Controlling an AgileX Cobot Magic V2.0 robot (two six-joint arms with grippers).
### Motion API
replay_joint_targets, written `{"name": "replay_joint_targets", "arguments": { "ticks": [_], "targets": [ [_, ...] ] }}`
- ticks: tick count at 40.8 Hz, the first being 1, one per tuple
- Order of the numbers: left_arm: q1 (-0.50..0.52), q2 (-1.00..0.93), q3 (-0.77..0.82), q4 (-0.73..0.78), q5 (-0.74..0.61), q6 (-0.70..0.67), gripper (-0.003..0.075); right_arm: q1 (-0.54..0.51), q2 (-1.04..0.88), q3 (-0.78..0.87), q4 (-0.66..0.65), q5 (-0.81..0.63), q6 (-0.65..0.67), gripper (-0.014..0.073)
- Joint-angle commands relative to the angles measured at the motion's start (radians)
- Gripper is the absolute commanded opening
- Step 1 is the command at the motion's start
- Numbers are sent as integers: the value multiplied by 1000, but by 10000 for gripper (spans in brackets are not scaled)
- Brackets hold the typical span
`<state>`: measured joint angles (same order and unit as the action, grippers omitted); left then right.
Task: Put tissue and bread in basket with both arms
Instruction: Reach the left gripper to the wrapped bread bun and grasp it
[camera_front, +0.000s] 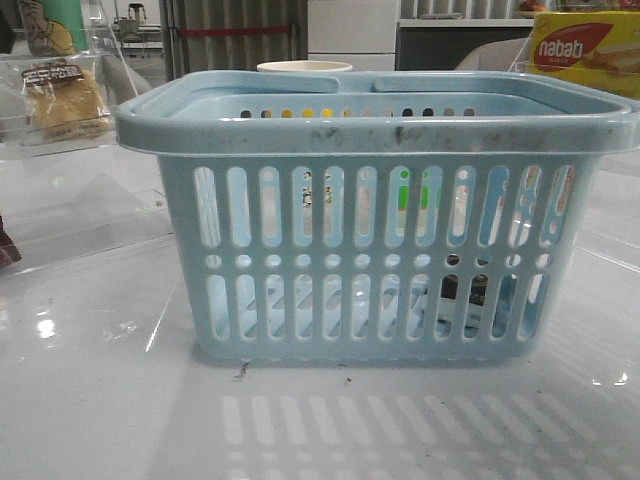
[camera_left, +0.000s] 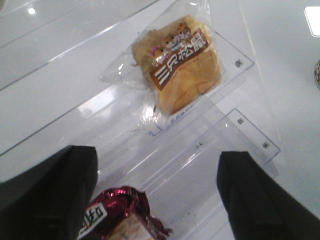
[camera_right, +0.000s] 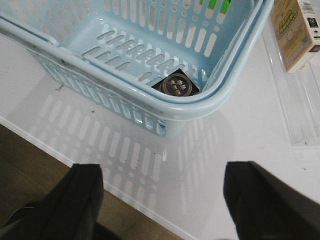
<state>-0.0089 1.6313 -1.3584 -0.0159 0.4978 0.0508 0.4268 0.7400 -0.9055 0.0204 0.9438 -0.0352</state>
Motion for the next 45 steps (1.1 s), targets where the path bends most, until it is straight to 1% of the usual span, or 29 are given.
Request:
{"name": "replay_joint_targets", "arguments": {
  "ticks": [1,5,9,13,21,24,32,37,40,45],
  "targets": [
    [19,44,-103,-32,-69,-22,551,-3,-4,-25,-5,-59,-10,601],
    [29,119,-167,-90,-81,-22,551,-3,-4,-25,-5,-59,-10,601],
    [29,184,-209,-97,-136,-22,551,-3,-4,-25,-5,-59,-10,601],
    [26,231,-226,-140,-192,-22,548,-3,-4,-25,-5,-59,-10,601],
    [8,274,-231,-148,-245,-22,540,-3,-4,-25,-5,-59,-10,601],
    [5,279,-231,-148,-256,-22,500,-3,-4,-25,-5,-59,-10,601],
    [3,280,-231,-148,-262,-22,304,-3,-4,-25,-5,-59,-10,601],
    [3,280,-231,-148,-256,-22,202,-3,-4,-25,-5,-59,-10,601],
    [3,280,-231,-148,-248,-22,153,-3,-4,-25,-5,-59,-10,601],
    [3,276,-231,-148,-224,-22,93,-3,-4,-25,-5,-59,-10,601]
  ]
}}
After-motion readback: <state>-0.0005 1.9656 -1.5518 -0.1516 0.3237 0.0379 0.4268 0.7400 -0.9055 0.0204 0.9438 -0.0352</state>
